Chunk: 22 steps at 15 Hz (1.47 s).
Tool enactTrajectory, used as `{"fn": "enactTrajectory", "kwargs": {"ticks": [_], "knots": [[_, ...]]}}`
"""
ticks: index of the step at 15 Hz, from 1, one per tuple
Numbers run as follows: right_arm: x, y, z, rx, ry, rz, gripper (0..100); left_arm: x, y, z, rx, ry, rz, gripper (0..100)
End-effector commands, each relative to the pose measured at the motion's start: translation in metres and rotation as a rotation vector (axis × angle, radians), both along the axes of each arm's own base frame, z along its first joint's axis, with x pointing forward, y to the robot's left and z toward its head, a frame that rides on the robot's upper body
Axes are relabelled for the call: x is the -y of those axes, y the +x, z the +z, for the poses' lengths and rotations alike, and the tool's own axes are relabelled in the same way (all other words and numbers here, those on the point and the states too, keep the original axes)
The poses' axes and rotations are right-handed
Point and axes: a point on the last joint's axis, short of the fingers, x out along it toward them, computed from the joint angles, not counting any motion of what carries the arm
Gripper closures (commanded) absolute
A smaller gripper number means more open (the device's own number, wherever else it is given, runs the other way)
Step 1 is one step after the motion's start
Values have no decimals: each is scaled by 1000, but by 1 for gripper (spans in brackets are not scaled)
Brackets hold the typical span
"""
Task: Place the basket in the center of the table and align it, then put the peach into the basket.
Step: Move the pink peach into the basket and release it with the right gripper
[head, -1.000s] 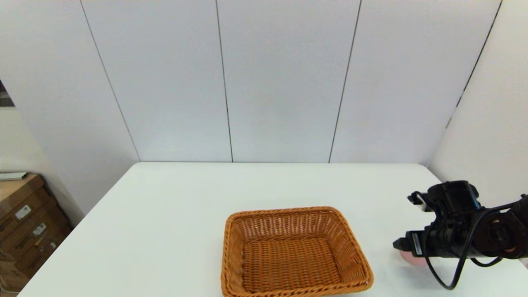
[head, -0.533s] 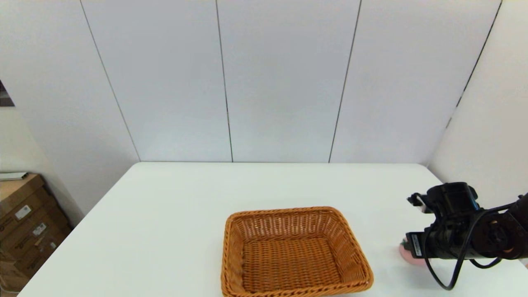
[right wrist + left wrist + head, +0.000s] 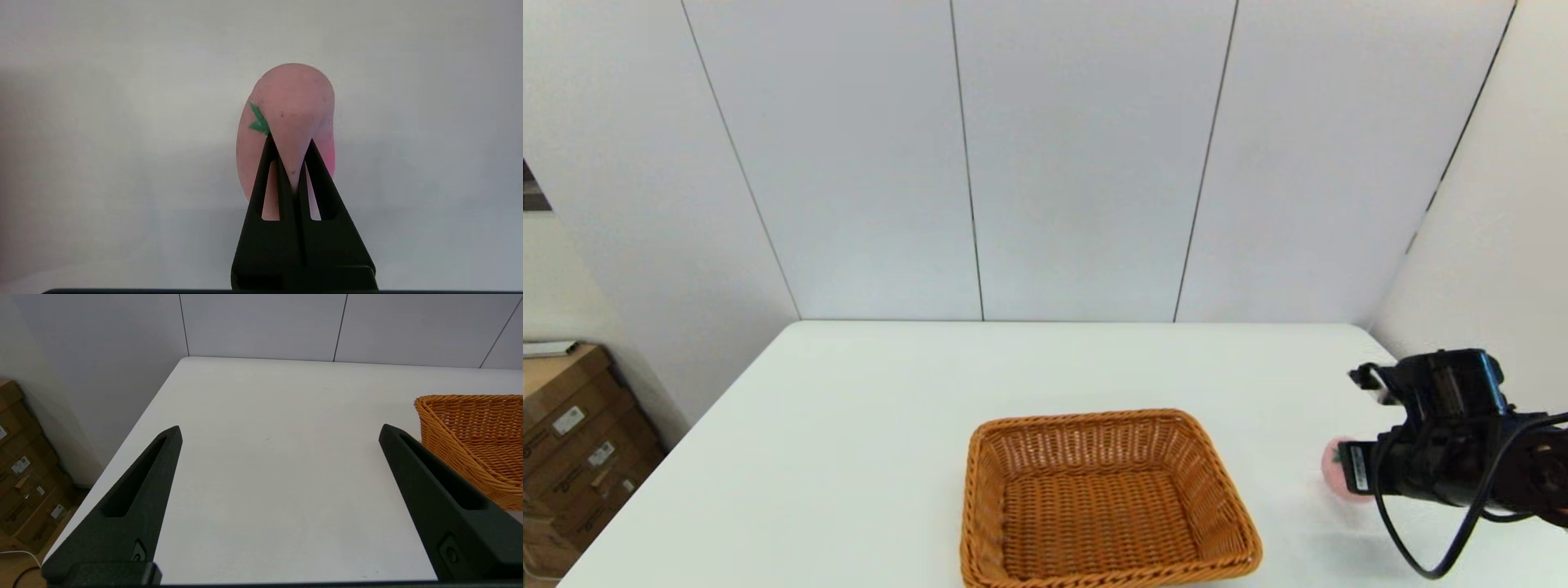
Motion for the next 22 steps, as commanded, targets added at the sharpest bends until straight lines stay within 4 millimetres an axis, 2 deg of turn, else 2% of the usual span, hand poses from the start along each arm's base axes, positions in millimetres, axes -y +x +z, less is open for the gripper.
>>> {"fn": "enactTrajectory", "kwargs": {"ticks": [1, 4, 5, 7, 9, 13, 15, 20, 22], "knots": [[-51, -31, 91, 299, 145, 195, 100, 0, 0, 0, 0, -1, 1, 0], [-92, -63, 146, 304, 280, 331, 100, 0, 0, 0, 0, -1, 0, 0], [-103, -70, 156, 280, 311, 366, 100, 0, 0, 0, 0, -1, 1, 0], [-122, -75, 160, 234, 319, 436, 100, 0, 0, 0, 0, -1, 3, 0], [-136, -67, 151, 194, 306, 463, 100, 0, 0, 0, 0, -1, 1, 0], [-168, -48, 107, 41, 236, 499, 100, 0, 0, 0, 0, -1, 1, 0], [-177, -38, 86, 11, 186, 482, 100, 0, 0, 0, 0, -2, 1, 0], [-189, -23, 62, -22, 169, 477, 100, 0, 0, 0, 0, -2, 1, 0], [-194, -23, 56, -37, 151, 477, 100, 0, 0, 0, 0, -2, 1, 0]]}}
